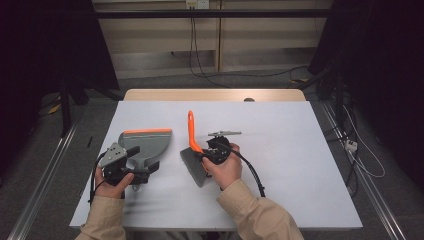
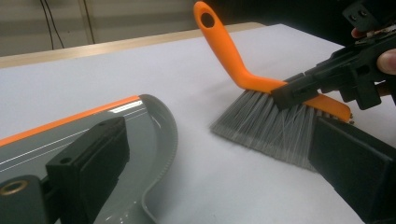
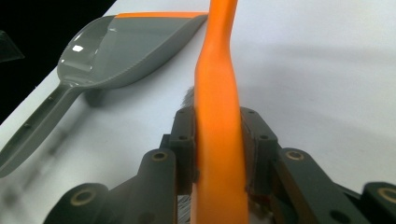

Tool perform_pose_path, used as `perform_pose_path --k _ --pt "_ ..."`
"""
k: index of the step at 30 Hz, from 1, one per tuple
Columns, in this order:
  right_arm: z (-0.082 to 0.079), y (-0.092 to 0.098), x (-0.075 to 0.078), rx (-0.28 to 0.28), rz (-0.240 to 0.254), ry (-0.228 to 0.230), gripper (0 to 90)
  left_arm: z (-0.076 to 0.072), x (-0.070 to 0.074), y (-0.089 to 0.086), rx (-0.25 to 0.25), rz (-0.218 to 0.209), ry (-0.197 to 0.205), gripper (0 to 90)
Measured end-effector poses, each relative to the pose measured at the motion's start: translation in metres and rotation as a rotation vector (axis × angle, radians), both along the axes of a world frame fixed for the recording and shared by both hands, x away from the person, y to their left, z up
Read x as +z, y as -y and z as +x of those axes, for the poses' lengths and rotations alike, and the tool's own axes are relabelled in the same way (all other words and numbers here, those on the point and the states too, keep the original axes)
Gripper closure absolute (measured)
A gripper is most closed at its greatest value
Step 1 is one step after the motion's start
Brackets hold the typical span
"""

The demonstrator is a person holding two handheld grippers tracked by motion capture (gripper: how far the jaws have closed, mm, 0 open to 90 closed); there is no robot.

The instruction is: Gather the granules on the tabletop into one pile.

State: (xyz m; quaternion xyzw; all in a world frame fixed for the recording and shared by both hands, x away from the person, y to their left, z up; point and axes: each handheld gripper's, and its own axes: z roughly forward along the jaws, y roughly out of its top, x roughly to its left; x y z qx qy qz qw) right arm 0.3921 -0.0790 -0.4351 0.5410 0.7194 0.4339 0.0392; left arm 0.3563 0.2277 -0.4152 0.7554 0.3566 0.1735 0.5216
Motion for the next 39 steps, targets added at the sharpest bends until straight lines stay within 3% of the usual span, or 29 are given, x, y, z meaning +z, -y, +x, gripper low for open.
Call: perform_pose_path --k 14,26,39 --pt "-0.005 0.026 0.004 -0.035 -0.036 -0.002 69.8 0.000 -0.001 0.003 -0.007 0.006 -0.005 5.1" --pt "-0.007 0.042 0.004 -0.058 -0.036 -0.017 69.8 -0.001 -0.001 0.003 -0.008 0.009 -0.005 5.1" --pt "-0.009 0.053 0.006 -0.046 -0.051 -0.004 69.8 -0.001 -0.001 0.003 -0.008 0.011 -0.004 5.1"
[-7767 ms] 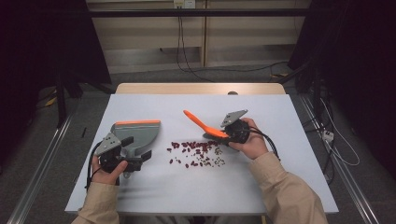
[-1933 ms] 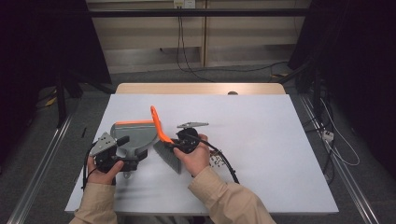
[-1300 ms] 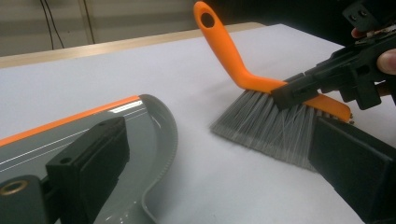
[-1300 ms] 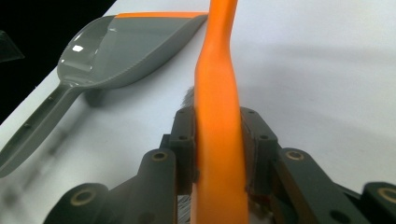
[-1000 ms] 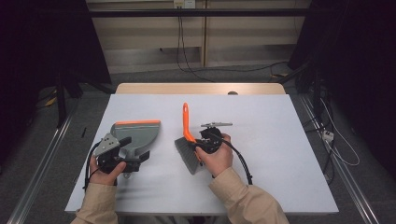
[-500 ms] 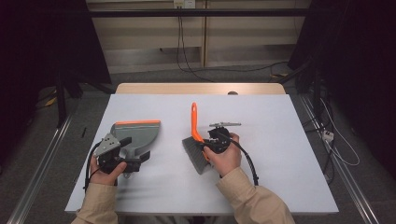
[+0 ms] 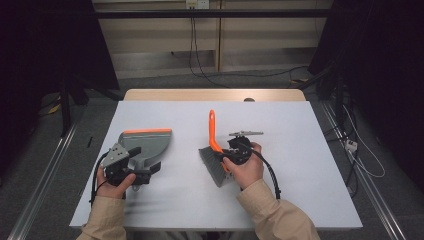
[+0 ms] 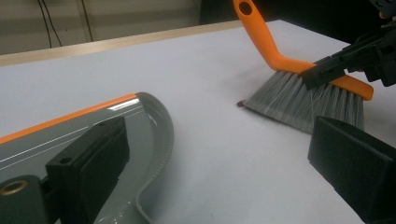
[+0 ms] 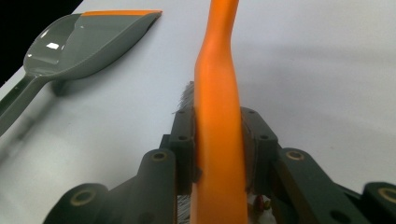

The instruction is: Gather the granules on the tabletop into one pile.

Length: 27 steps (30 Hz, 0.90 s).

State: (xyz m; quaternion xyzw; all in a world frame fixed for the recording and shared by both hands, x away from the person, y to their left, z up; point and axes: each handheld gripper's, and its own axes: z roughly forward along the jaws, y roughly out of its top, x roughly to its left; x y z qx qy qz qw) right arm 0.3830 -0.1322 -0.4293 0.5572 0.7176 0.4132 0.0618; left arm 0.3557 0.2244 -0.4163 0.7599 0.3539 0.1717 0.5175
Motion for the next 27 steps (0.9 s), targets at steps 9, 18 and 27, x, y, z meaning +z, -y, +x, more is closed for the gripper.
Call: perform_pose_path --k 9,18,27 --pt "-0.001 0.008 0.001 -0.015 -0.003 -0.009 69.8 0.000 0.000 0.000 -0.001 0.001 0.001 5.1" --pt "-0.002 0.014 0.002 -0.016 0.021 0.005 70.2 0.000 0.000 0.001 0.000 0.000 0.000 5.1" --pt "0.004 0.004 0.019 -0.010 0.104 0.063 70.9 0.001 0.000 0.001 -0.002 -0.002 0.001 5.1"
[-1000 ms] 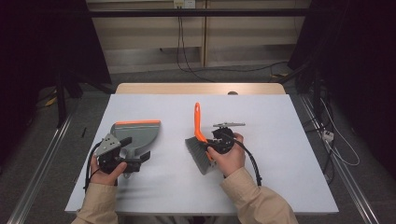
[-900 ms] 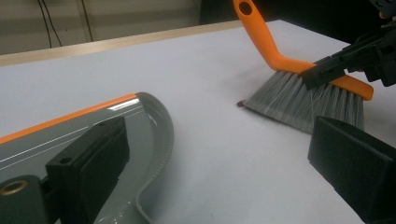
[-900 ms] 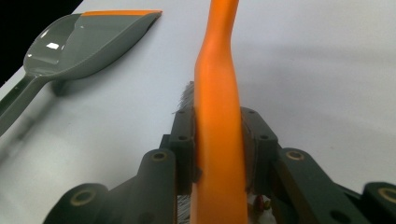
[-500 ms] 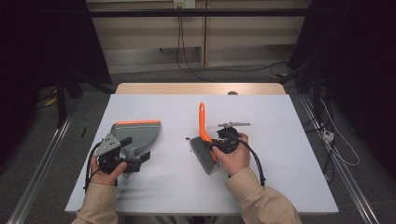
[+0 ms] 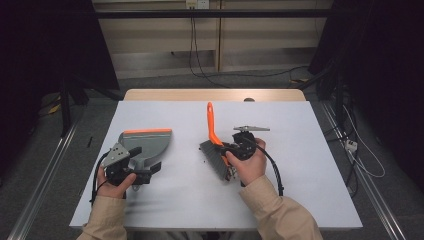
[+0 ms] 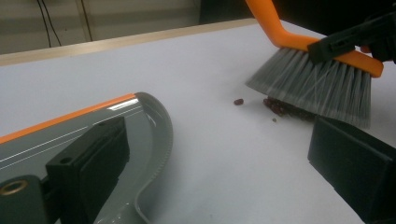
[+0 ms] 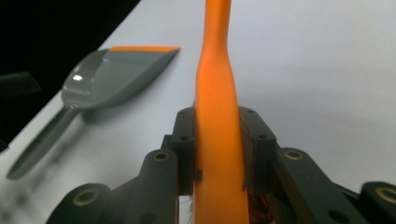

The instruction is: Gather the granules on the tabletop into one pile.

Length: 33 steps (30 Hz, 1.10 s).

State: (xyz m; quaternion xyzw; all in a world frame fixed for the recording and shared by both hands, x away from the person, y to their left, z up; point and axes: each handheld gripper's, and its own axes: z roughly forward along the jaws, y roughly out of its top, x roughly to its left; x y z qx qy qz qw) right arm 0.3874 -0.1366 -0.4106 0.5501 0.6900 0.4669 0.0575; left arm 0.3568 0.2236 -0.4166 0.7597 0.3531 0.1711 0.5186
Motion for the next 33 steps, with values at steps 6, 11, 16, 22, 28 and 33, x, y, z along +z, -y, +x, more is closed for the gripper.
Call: perform_pose_path --k 6,11,16,22,28,33 --pt "0.017 -0.025 -0.002 -0.007 0.036 -0.034 70.9 0.001 0.000 -0.001 0.004 -0.004 -0.003 5.1" --pt "0.032 -0.049 -0.014 -0.014 0.024 -0.064 71.0 0.002 0.000 -0.003 0.005 -0.003 0.000 5.1" --pt "0.037 -0.043 -0.023 -0.054 0.013 -0.141 70.6 0.002 0.000 -0.005 0.009 -0.004 0.000 5.1" --pt "0.028 -0.019 -0.024 -0.094 -0.009 -0.170 70.1 0.001 0.000 -0.002 0.007 -0.001 0.002 5.1" --pt "0.017 0.002 -0.022 -0.125 -0.018 -0.175 70.0 0.000 0.000 0.000 0.000 0.007 -0.001 5.1" --pt "0.009 0.012 -0.019 -0.131 -0.038 -0.169 70.0 0.000 0.000 0.001 0.002 0.004 0.002 5.1"
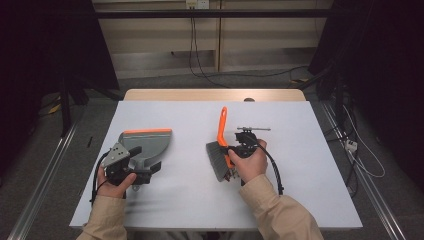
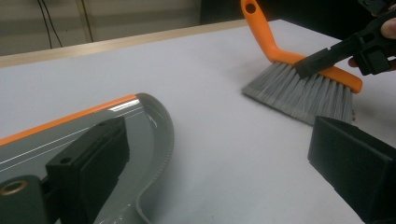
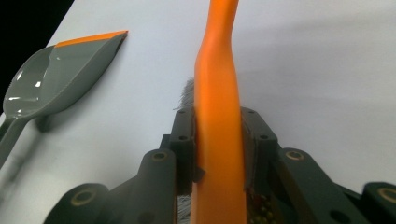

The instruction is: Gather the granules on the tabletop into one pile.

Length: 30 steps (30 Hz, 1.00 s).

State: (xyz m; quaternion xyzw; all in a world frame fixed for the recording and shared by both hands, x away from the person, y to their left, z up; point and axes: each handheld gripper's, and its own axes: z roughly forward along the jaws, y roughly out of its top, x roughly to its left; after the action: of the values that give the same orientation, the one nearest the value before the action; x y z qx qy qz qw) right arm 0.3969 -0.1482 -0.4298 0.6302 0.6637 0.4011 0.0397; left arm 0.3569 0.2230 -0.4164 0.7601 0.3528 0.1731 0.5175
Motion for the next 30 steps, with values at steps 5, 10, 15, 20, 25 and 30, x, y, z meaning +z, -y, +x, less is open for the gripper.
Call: perform_pose_path --k 5,10,15,20,25,30 --pt "-0.003 0.009 0.002 -0.011 -0.010 0.000 70.0 0.000 0.000 0.001 -0.002 0.001 0.001 5.1" --pt "-0.004 0.013 0.004 0.009 0.038 0.029 70.7 0.000 0.000 0.001 -0.004 0.003 -0.001 5.1" --pt "-0.003 0.015 0.021 0.046 0.078 0.100 70.8 0.001 -0.001 0.001 -0.004 0.006 -0.004 5.1" --pt "0.009 0.020 0.041 0.123 0.049 0.213 70.9 0.002 -0.001 0.000 -0.003 0.005 -0.002 5.1" --pt "0.030 0.027 0.044 0.225 -0.081 0.311 70.8 0.002 -0.001 -0.001 -0.001 0.005 -0.001 5.1" --pt "0.046 0.027 0.035 0.341 -0.207 0.364 70.9 0.002 -0.001 -0.001 0.002 0.004 -0.005 5.1"
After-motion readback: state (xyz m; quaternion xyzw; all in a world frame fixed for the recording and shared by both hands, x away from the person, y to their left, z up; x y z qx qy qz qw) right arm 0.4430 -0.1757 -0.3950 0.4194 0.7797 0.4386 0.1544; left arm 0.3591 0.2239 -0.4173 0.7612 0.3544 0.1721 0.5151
